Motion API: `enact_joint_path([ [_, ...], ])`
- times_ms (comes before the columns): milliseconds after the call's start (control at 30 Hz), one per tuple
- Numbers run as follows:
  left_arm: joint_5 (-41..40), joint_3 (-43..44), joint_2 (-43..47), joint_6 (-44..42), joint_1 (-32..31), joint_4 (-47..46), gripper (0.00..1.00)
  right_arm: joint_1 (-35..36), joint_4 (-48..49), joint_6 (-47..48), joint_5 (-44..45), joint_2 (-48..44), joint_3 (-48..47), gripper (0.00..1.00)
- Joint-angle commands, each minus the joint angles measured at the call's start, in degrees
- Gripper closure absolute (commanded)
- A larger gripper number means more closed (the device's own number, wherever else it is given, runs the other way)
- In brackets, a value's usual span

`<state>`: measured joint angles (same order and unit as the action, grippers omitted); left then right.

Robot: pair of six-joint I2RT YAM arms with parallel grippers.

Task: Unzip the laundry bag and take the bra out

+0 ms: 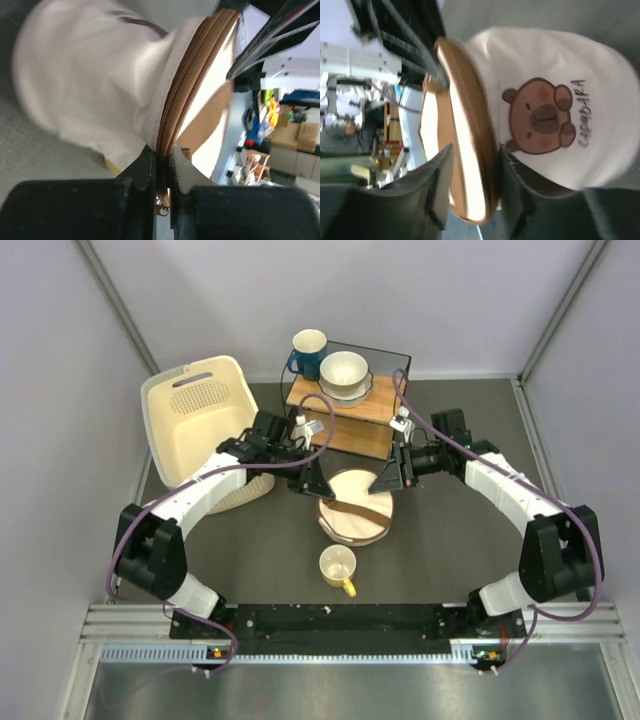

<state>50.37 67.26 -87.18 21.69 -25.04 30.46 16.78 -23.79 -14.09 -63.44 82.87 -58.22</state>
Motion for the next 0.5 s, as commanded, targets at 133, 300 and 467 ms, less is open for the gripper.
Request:
enact_joint_path([
  [133,-5.00,-1.68,1.48,12.98,-1.95,-8.12,1.00,-3.24,-5.65,-3.03,21.57,-7.26,-4.81,0.01],
  [300,-10.98,-10.12,7.80,29.26,-2.82,-19.62,1.00,-4.47,-6.18,-11.48,39.17,-23.17,3.80,0.01],
  [467,-18.53,-21.37,13.16,50.18,-5.45,-36.25,1.00,-4.38,-5.57,-26.32,38.58,-33.46,14.86,0.01],
])
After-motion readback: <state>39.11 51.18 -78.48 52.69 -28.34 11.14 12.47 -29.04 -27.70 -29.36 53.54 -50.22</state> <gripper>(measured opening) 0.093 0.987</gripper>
